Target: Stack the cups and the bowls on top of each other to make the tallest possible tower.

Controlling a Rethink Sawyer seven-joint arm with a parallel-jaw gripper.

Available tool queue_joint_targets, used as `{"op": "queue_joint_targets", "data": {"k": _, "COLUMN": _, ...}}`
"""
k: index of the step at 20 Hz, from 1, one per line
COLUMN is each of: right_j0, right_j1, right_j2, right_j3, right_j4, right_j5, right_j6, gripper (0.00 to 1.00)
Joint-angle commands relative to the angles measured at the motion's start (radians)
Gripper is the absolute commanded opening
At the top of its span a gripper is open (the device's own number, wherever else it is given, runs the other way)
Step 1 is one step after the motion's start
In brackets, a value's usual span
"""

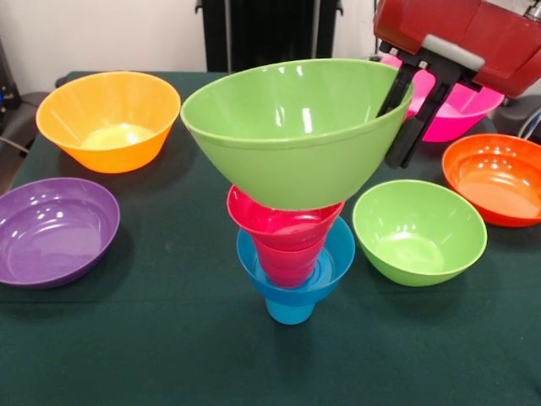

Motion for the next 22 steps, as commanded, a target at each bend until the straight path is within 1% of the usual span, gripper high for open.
{"op": "queue_joint_targets", "data": {"k": 1, "right_j0": -0.01, "right_j1": -0.006, "right_j2": 0.117, "right_j3": 0.15, "right_j4": -0.103, "right_j5": -0.07, "right_j6": -0.091, "gripper": 0.0}}
{"op": "queue_joint_targets", "data": {"k": 3, "right_j0": -0.003, "right_j1": -0.018, "right_j2": 0.119, "right_j3": 0.179, "right_j4": -0.108, "right_j5": -0.082, "right_j6": -0.091, "gripper": 0.0}}
{"op": "queue_joint_targets", "data": {"k": 12, "right_j0": -0.016, "right_j1": -0.008, "right_j2": 0.125, "right_j3": 0.164, "right_j4": -0.105, "right_j5": -0.077, "right_j6": -0.108, "gripper": 0.0}}
{"op": "queue_joint_targets", "data": {"k": 19, "right_j0": -0.025, "right_j1": -0.015, "right_j2": 0.131, "right_j3": 0.181, "right_j4": -0.108, "right_j5": -0.088, "right_j6": -0.123, "gripper": 0.0}}
{"op": "queue_joint_targets", "data": {"k": 21, "right_j0": -0.028, "right_j1": -0.01, "right_j2": 0.129, "right_j3": 0.169, "right_j4": -0.106, "right_j5": -0.079, "right_j6": -0.123, "gripper": 0.0}}
{"op": "queue_joint_targets", "data": {"k": 22, "right_j0": -0.022, "right_j1": -0.017, "right_j2": 0.13, "right_j3": 0.188, "right_j4": -0.109, "right_j5": -0.087, "right_j6": -0.121, "gripper": 0.0}}
